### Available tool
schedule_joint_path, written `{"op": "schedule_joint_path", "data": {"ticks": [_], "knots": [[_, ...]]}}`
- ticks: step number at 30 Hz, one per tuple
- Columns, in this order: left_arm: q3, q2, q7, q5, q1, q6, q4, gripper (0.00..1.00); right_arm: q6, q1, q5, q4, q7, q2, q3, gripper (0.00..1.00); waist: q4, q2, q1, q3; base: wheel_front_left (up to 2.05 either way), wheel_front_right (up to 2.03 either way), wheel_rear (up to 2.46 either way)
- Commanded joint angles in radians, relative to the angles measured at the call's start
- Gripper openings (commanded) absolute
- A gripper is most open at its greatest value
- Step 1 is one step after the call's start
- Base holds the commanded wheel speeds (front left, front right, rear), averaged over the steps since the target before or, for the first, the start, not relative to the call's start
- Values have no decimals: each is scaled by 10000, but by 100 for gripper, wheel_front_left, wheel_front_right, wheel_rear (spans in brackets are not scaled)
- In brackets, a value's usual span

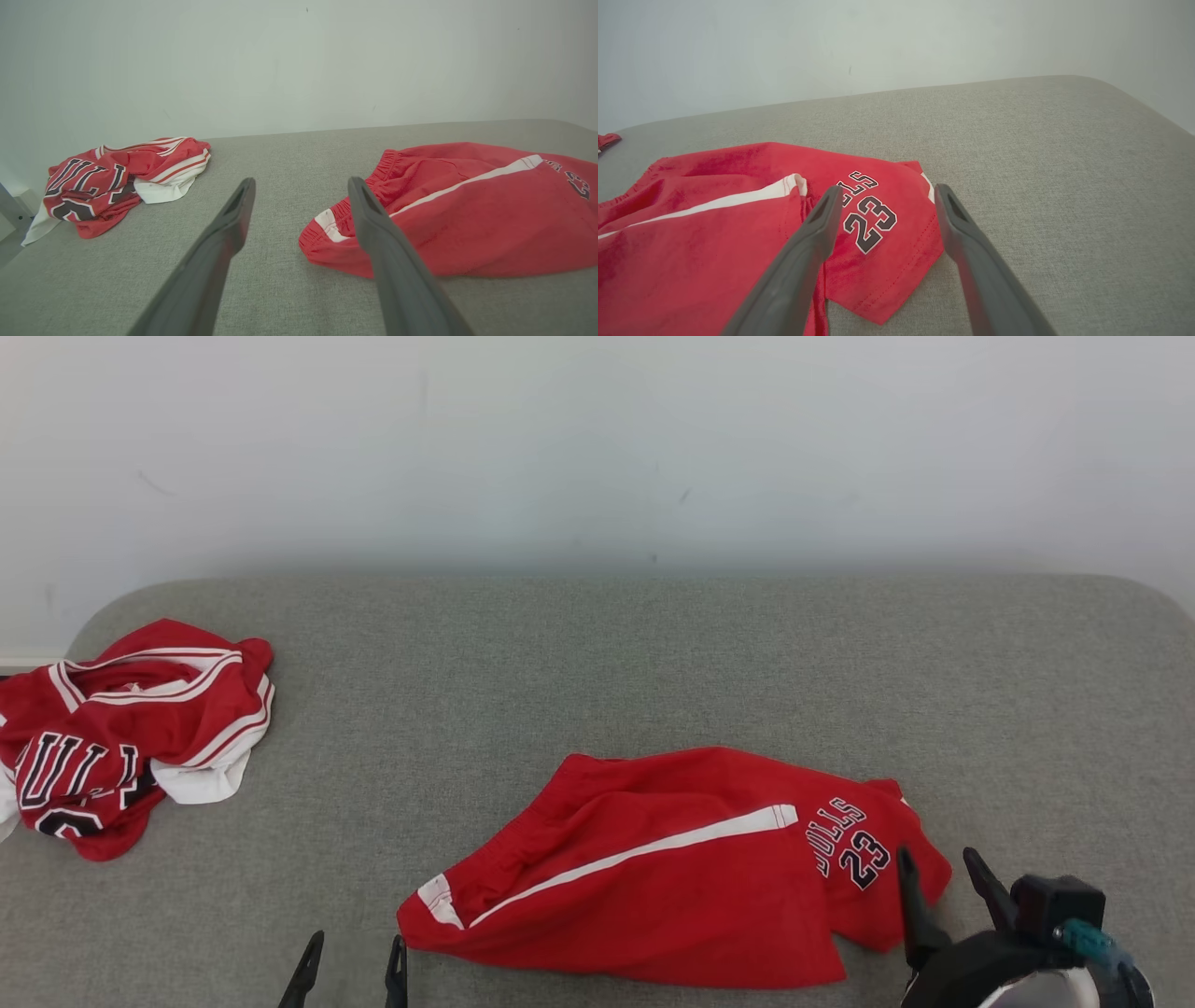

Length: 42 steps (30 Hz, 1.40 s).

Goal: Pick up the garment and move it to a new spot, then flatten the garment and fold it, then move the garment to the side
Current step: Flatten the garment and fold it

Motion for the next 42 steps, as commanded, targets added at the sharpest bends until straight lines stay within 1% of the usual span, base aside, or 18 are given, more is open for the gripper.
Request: {"op": "schedule_joint_path", "data": {"ticks": [1, 6, 7, 10, 12, 15, 19, 20, 21, 22, 27, 31, 37, 40, 42], "knots": [[54, 6, -34, -65, 139, -41, 162, 100, -22, -272, -49, -182, 669, 17, -192, 100, 10, 0, 0, 21, 0, 0, 0], [20, -13, -34, -159, -73, -171, 498, 100, -23, -1010, -386, -486, 3343, -4, -797, 100, 51, 0, 0, 217, 0, 0, 0], [20, -13, -34, -159, -73, -171, 498, 100, -23, -1010, -386, -486, 3343, -4, -797, 100, 51, 0, 0, 217, 0, 0, 0], [-20, -24, -34, -184, -255, -250, 620, 100, -22, -1506, -689, -562, 4796, -46, -1162, 100, 125, 0, 0, 413, 0, 0, 0], [-54, -44, -34, -175, -350, -299, 632, 100, -22, -1757, -936, -480, 5575, -82, -1302, 100, 188, 0, 0, 551, 0, 0, 0], [-133, -83, -34, -210, -469, -329, 667, 100, -22, -2144, -1025, -182, 6224, -202, -1266, 100, 322, 0, 0, 758, 0, 0, 0], [-198, -122, -34, -278, -616, -386, 727, 100, -23, -2412, -1238, 474, 6722, -517, -1036, 100, 516, 0, 0, 972, 0, 0, 0], [-218, -133, -34, -277, -656, -397, 735, 100, -22, -2476, -1297, 597, 6796, -587, -982, 60, 562, 0, 0, 1002, 0, 0, 0], [-229, -141, -34, -284, -680, -407, 747, 100, -22, -2534, -1383, 711, 6834, -688, -910, 7, 614, 0, 0, 1030, 0, 0, 0], [-235, -151, -34, -303, -684, -414, 756, 100, -22, -2601, -1464, 806, 6842, -791, -853, 0, 654, 0, 0, 1049, 0, 0, 0], [-292, -181, -34, -339, -763, -446, 855, 100, -24, -2979, -1745, 1184, 6480, -1326, -746, 0, 879, 0, 0, 1099, 0, 0, 0], [-352, -199, -34, -336, -802, -491, 875, 100, -24, -3581, -2180, 1428, 5636, -1725, -815, 0, 1043, 0, 0, 1155, 0, 0, 0], [-467, -232, -34, -342, -841, -504, 833, 100, -24, -4819, -2900, 1926, 3824, -1832, -1139, 0, 1274, 0, 0, 1275, 0, 0, 0], [-554, -246, -34, -331, -885, -512, 841, 100, -24, -5409, -3199, 2370, 2964, -1787, -1367, 0, 1377, 0, 0, 1321, 0, 0, 0], [-592, -251, -34, -335, -890, -515, 845, 100, -24, -5748, -3376, 2796, 2578, -1703, -1554, 0, 1414, 0, 0, 1350, 0, 0, 0]]}}
